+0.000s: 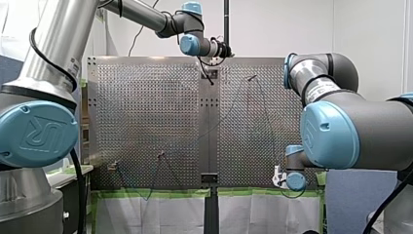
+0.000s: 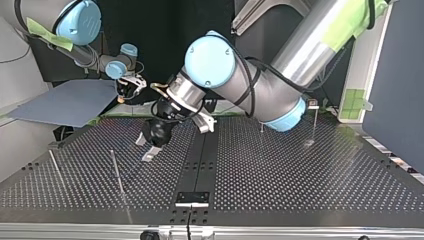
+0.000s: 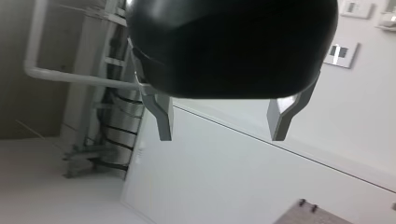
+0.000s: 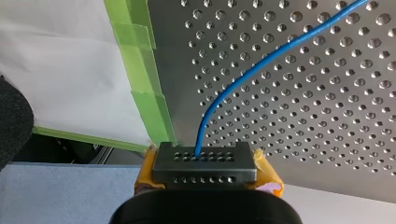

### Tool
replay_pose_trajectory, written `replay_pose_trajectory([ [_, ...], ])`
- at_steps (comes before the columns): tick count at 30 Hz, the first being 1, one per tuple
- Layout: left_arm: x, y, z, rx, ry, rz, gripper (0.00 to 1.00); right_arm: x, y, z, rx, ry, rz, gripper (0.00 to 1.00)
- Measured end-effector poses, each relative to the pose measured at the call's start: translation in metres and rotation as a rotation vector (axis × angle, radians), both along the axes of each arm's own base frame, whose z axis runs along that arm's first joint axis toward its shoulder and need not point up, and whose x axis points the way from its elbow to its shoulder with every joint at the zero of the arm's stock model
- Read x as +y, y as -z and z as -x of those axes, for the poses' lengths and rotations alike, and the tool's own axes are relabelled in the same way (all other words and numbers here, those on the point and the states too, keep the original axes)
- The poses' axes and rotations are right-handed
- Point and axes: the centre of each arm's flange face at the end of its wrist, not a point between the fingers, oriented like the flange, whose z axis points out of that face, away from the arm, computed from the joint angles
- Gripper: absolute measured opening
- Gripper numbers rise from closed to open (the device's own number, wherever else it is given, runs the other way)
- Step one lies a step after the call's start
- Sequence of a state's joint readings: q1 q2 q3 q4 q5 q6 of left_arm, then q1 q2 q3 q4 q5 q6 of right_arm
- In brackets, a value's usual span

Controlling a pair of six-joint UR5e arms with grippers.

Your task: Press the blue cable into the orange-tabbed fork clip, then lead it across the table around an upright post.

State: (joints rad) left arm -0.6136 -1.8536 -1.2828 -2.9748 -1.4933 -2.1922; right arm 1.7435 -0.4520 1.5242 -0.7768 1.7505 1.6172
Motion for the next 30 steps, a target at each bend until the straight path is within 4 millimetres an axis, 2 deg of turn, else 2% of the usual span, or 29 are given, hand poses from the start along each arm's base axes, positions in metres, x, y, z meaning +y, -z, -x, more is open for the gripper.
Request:
replay_pose_trajectory([
  [8,-0.035,0.017,0.008,0.018,-0.016,-0.09,0.99,0.0,0.0,0.0,-0.001,0.0,-0.001,0.0],
  [17,-0.048,0.037,-0.01,0.035,-0.095,-0.203,0.99,0.001,0.0,-0.001,-0.003,-0.006,-0.003,0.0],
  [20,-0.048,0.033,-0.013,0.029,-0.124,-0.231,0.99,0.001,0.0,-0.001,-0.003,-0.007,-0.004,0.0],
  [30,-0.043,0.0,-0.014,-0.015,-0.182,-0.304,0.99,0.001,0.0,-0.001,-0.002,-0.007,-0.005,0.0],
])
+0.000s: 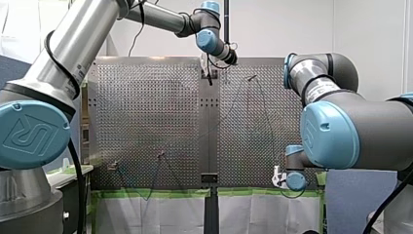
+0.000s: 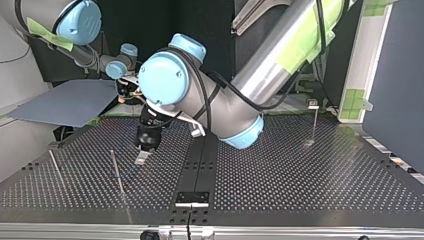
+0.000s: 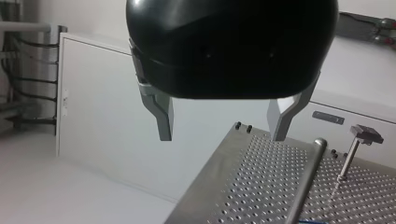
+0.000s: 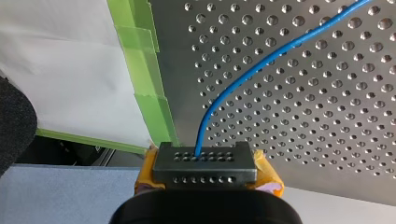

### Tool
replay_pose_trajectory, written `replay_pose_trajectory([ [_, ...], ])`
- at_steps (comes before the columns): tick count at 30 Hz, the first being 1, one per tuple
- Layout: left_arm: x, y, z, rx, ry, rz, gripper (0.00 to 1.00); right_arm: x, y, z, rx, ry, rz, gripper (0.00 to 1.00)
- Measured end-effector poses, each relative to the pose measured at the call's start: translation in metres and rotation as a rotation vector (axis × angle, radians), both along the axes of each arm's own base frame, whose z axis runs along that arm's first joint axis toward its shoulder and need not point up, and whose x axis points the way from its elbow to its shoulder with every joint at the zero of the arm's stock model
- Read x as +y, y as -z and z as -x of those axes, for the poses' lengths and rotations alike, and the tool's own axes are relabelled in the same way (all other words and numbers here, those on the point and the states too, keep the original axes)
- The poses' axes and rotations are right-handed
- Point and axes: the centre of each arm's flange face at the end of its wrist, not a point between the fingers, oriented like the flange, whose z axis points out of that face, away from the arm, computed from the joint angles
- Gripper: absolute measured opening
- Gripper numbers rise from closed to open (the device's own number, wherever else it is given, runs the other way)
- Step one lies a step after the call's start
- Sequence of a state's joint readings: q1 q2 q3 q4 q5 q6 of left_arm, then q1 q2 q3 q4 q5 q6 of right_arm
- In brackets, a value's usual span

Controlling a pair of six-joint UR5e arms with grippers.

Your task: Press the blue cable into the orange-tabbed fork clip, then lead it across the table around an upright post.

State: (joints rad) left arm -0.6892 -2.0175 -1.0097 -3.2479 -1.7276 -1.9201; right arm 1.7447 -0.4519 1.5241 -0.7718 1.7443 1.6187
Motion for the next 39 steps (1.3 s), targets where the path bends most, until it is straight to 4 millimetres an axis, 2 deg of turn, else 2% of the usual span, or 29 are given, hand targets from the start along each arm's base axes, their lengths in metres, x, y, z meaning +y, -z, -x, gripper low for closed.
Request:
replay_pose_trajectory([
  [10,-0.01,-0.033,0.012,-0.065,0.071,-0.052,0.99,0.0,0.0,-0.001,0.0,-0.001,0.0,0.0],
  [16,-0.017,-0.04,0.019,-0.105,0.119,-0.082,0.99,0.0,0.0,-0.001,0.0,-0.001,-0.002,0.0],
  [24,-0.017,-0.039,0.02,-0.107,0.113,-0.109,0.99,0.001,0.0,-0.001,0.001,-0.001,-0.003,0.0],
  [33,-0.021,-0.005,0.017,-0.051,0.087,-0.225,0.99,0.001,0.0,-0.001,0.001,-0.002,-0.004,0.0],
  [39,-0.024,-0.001,0.02,-0.06,0.096,-0.268,0.99,0.001,0.0,-0.001,0.001,-0.002,-0.003,0.0],
])
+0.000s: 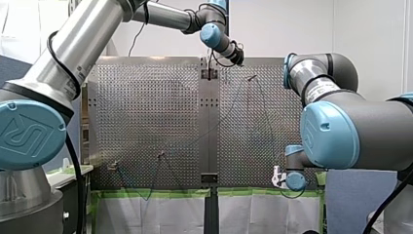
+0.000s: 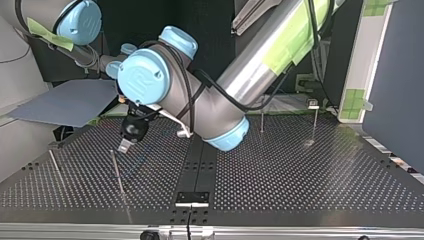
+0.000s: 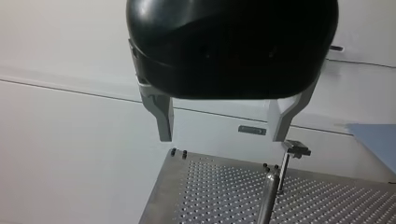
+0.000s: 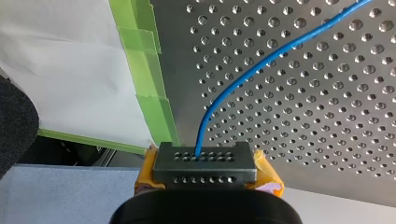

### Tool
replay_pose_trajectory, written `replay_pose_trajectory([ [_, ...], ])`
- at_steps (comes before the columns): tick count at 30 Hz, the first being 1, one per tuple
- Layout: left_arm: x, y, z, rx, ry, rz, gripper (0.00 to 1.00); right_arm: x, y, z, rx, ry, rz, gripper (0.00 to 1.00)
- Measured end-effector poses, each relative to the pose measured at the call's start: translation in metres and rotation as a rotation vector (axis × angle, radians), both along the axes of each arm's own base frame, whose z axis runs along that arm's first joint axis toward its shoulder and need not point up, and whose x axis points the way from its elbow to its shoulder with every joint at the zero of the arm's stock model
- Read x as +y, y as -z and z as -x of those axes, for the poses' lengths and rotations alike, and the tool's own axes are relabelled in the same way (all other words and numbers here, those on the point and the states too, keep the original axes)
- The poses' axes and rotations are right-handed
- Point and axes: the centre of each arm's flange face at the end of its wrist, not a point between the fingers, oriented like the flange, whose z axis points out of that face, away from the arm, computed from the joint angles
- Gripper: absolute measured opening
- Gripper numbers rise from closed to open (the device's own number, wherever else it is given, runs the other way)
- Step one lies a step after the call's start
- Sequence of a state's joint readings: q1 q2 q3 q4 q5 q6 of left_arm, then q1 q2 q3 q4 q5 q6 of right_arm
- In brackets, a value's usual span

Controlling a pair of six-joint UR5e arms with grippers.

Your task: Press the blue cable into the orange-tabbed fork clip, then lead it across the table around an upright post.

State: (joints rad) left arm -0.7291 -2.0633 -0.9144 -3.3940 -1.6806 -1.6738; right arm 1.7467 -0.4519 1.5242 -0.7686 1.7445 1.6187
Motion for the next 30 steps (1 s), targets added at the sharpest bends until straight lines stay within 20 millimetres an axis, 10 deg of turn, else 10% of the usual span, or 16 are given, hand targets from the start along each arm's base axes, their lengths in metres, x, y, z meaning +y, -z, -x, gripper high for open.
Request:
replay_pose_trajectory([
  [30,-0.022,0.045,-0.005,0.053,-0.014,-0.016,0.99,0.001,0.0,-0.002,-0.006,-0.008,-0.001,0.0],
])
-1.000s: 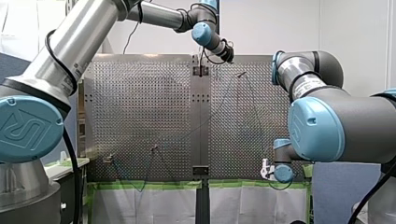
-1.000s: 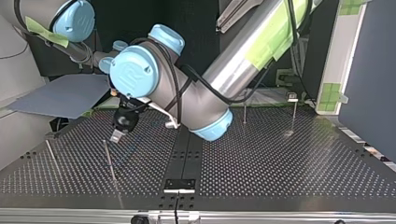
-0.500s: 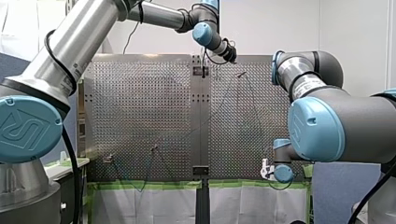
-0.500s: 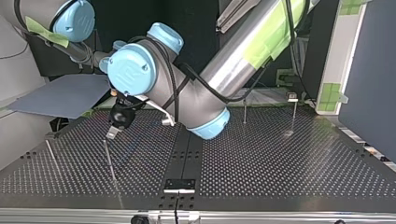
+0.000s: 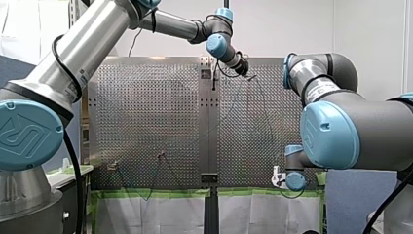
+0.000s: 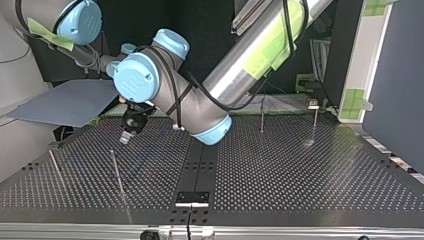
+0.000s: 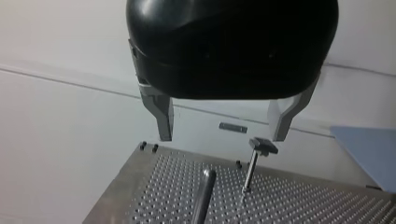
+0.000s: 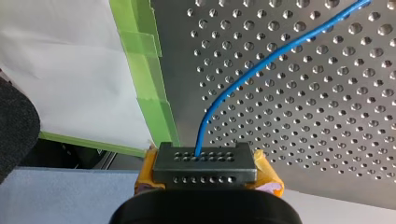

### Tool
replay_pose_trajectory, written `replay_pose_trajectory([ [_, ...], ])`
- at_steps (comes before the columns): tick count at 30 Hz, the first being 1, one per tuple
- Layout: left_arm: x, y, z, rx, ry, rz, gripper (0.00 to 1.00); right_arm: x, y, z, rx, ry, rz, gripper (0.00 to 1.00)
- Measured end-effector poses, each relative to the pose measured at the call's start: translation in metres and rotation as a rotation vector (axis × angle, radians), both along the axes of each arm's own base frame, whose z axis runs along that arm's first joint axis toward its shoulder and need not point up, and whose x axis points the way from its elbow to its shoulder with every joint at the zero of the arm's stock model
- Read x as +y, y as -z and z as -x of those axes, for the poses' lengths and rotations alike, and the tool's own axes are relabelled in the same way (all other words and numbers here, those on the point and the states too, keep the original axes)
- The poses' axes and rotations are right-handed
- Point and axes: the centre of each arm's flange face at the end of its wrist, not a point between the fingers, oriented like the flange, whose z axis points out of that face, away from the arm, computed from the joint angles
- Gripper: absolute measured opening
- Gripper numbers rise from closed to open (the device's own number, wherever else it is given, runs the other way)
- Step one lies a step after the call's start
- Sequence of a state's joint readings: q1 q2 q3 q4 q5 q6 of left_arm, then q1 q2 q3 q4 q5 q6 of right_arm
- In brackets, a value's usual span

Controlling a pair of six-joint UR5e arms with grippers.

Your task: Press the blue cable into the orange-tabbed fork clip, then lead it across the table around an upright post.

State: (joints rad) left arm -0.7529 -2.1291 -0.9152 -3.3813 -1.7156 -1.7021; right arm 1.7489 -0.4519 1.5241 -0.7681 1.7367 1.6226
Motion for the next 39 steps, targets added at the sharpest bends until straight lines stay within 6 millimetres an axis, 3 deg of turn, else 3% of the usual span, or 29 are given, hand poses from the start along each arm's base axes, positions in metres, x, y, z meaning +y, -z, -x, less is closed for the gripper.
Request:
replay_pose_trajectory([
  [39,0.023,0.002,-0.007,0.004,-0.234,-0.053,0.99,0.001,0.0,-0.002,-0.005,-0.011,-0.001,0.0],
])
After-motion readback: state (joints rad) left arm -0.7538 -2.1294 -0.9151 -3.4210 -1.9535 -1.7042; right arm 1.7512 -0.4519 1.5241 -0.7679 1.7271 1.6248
